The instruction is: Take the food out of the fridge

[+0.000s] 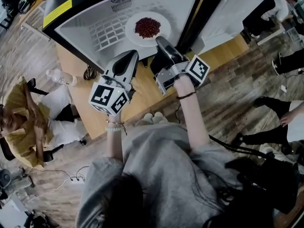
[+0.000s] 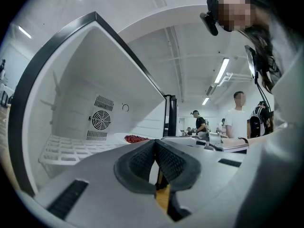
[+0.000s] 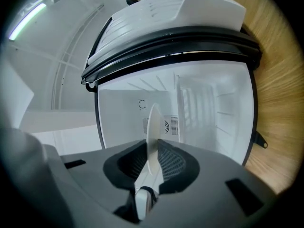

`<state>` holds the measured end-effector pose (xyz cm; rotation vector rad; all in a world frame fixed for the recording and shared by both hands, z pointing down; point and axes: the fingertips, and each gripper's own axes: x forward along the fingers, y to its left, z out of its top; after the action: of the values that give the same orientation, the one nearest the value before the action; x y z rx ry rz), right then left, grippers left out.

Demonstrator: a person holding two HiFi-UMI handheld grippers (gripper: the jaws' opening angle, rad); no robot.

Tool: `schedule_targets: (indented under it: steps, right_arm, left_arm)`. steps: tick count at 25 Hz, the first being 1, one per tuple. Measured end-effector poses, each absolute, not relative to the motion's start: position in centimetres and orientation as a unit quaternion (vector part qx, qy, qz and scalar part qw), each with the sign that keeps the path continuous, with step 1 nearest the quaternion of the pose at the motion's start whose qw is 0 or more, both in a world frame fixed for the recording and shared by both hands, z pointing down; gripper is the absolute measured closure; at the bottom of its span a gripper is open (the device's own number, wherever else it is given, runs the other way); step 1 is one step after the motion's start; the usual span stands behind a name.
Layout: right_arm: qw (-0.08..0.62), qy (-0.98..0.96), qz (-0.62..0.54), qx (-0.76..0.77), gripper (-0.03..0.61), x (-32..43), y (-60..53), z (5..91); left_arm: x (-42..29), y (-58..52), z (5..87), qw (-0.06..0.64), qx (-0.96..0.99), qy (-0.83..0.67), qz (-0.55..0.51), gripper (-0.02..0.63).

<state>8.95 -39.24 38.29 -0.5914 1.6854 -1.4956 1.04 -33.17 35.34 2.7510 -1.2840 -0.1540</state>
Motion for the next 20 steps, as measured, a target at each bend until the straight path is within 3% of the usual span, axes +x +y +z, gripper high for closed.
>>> schedule_targets:
  steps: [20]
  right_arm:
    - [0.375,0.699,-0.586,-0.168,0.517,9.3,-30.6,36.9]
  left_arm:
    - [1.5,-25.7,35.6,0.033,0.916,-0.398,-0.031,0.606]
